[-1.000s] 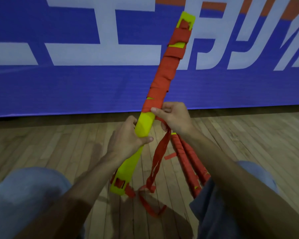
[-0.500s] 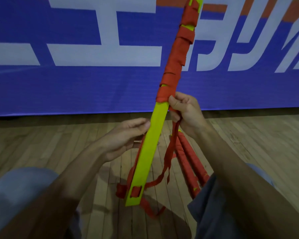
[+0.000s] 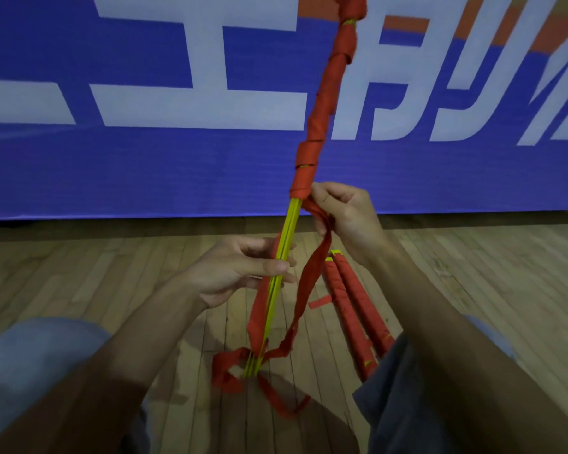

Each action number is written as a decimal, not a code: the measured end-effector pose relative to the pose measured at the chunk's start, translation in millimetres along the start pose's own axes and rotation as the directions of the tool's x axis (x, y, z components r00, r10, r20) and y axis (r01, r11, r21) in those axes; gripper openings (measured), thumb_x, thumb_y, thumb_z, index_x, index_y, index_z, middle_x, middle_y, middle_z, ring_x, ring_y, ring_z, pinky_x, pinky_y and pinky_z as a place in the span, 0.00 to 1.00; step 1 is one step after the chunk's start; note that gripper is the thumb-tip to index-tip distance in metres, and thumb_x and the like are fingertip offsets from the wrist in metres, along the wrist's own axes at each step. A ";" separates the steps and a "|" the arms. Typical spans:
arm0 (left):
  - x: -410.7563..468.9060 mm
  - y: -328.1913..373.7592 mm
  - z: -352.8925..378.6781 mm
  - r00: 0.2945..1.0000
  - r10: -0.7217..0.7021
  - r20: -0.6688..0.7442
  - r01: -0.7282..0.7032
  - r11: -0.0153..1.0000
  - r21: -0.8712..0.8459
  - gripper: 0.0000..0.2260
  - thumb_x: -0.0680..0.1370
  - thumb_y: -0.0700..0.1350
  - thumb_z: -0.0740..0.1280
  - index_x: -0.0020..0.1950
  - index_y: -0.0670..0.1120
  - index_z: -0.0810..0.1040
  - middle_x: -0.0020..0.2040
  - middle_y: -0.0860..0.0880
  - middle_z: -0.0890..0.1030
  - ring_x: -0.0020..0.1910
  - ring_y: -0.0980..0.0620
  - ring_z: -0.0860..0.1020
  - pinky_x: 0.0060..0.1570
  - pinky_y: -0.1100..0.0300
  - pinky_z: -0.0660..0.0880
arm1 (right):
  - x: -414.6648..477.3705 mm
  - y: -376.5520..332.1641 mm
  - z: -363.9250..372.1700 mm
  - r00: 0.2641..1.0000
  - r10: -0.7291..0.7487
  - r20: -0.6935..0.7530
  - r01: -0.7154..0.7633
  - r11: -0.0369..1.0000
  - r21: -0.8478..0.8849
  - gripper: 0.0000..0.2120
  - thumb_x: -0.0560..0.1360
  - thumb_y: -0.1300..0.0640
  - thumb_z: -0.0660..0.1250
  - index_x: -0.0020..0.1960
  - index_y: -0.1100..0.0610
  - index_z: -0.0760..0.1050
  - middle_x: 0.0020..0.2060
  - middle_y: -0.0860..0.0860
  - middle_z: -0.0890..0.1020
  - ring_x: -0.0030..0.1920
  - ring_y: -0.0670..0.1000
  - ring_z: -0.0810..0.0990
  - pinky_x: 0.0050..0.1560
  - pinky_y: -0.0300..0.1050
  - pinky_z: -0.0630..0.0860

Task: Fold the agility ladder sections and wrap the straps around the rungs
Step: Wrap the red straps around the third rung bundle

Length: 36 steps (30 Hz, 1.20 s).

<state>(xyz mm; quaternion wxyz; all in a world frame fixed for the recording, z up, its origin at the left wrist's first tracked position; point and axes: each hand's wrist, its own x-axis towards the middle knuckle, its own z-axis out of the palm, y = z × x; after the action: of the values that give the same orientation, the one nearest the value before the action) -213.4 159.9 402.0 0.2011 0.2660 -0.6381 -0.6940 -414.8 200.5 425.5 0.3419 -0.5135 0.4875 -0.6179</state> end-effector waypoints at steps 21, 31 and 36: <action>9.5 -10.7 19.7 0.907 0.212 -0.365 0.092 0.744 0.662 0.22 0.66 0.58 0.78 0.51 0.51 0.73 0.43 0.54 0.80 0.40 0.57 0.80 0.38 0.59 0.78 | -1.7 6.8 17.0 0.980 0.057 -0.191 -0.077 0.992 -0.098 0.09 0.74 0.60 0.72 0.35 0.60 0.80 0.22 0.47 0.78 0.19 0.46 0.66 0.22 0.37 0.63; -10.1 16.0 17.1 0.989 0.046 0.143 -0.037 0.997 -0.065 0.22 0.78 0.53 0.64 0.66 0.41 0.73 0.58 0.40 0.82 0.54 0.38 0.82 0.56 0.43 0.76 | -0.6 1.5 -3.8 0.987 -0.008 0.164 -0.040 0.957 0.286 0.09 0.78 0.57 0.61 0.48 0.63 0.73 0.28 0.45 0.79 0.21 0.41 0.62 0.33 0.48 0.52; -8.7 8.7 13.8 0.969 0.079 0.234 -0.055 0.993 -0.106 0.21 0.74 0.51 0.67 0.64 0.43 0.76 0.54 0.40 0.83 0.48 0.43 0.83 0.51 0.48 0.78 | -5.0 -0.7 -2.8 0.956 -0.080 0.283 -0.045 0.910 0.411 0.11 0.75 0.54 0.63 0.50 0.63 0.72 0.29 0.45 0.80 0.22 0.40 0.65 0.28 0.35 0.61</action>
<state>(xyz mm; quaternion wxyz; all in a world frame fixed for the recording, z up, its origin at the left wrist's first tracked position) -215.7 175.2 412.2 0.1595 0.1488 -0.6311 -0.7444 -416.2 206.0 424.7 0.5057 -0.5200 0.2848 -0.6267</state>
